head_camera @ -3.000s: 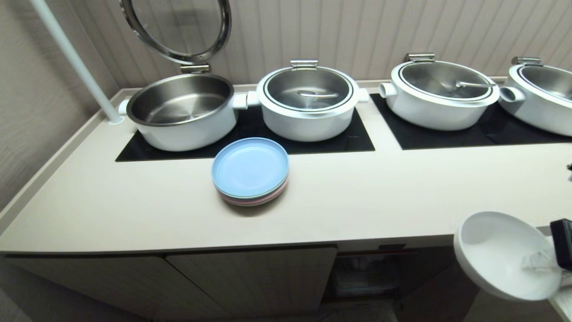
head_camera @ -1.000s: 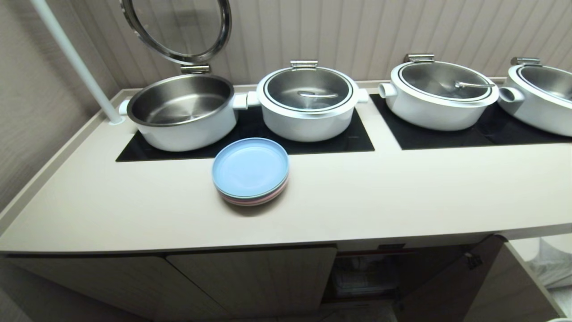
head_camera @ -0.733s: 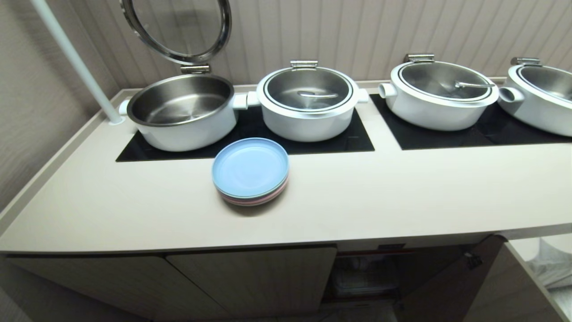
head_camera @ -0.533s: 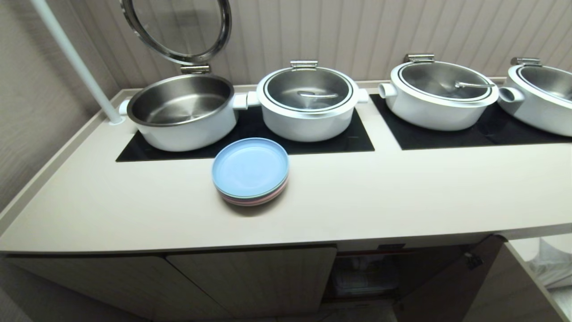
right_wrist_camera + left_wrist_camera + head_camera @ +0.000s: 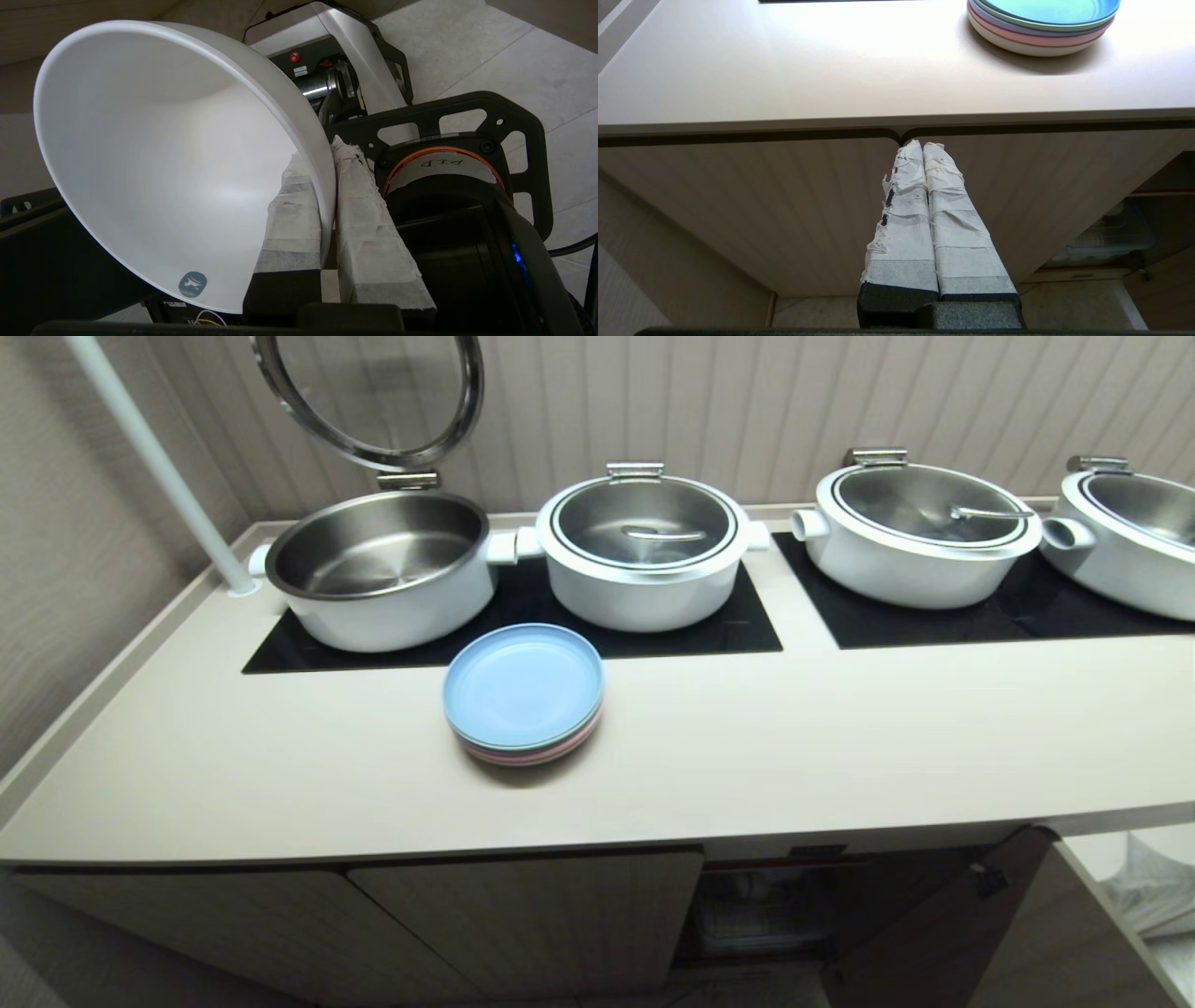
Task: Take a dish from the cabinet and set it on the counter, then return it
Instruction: Put it back into the cabinet
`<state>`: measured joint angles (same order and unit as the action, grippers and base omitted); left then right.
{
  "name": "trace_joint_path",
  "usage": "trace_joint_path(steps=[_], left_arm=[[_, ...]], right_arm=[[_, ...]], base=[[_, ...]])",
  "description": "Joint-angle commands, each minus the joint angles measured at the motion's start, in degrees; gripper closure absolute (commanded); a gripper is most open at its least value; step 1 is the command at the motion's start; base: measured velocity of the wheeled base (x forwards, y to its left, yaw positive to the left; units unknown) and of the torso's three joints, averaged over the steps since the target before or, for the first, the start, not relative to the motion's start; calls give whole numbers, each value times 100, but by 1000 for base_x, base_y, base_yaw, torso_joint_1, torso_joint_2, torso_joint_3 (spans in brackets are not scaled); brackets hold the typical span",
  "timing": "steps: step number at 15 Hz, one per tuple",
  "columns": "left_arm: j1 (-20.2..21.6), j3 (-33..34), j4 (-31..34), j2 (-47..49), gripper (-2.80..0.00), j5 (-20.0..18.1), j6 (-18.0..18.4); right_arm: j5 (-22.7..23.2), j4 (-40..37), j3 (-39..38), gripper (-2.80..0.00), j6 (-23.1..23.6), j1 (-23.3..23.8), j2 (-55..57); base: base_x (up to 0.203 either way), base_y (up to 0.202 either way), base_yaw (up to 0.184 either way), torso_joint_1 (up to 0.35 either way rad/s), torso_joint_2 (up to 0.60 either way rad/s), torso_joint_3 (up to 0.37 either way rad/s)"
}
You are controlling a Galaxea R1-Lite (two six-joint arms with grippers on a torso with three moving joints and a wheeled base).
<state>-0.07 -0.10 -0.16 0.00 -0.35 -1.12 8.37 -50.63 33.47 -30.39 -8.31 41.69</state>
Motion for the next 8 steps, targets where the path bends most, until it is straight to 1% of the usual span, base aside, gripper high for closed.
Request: trace_joint_path(steps=[1,8], left_arm=[[-1,1,-2,0,0,0,-2],[7,1,-2,0,0,1,-2]], right_arm=[[6,-27,-24,0,-28,23,23],[-3,-26,-13,0,7,21,-3]], base=[[0,0,0,0,0,0],[0,0,0,0,0,0]])
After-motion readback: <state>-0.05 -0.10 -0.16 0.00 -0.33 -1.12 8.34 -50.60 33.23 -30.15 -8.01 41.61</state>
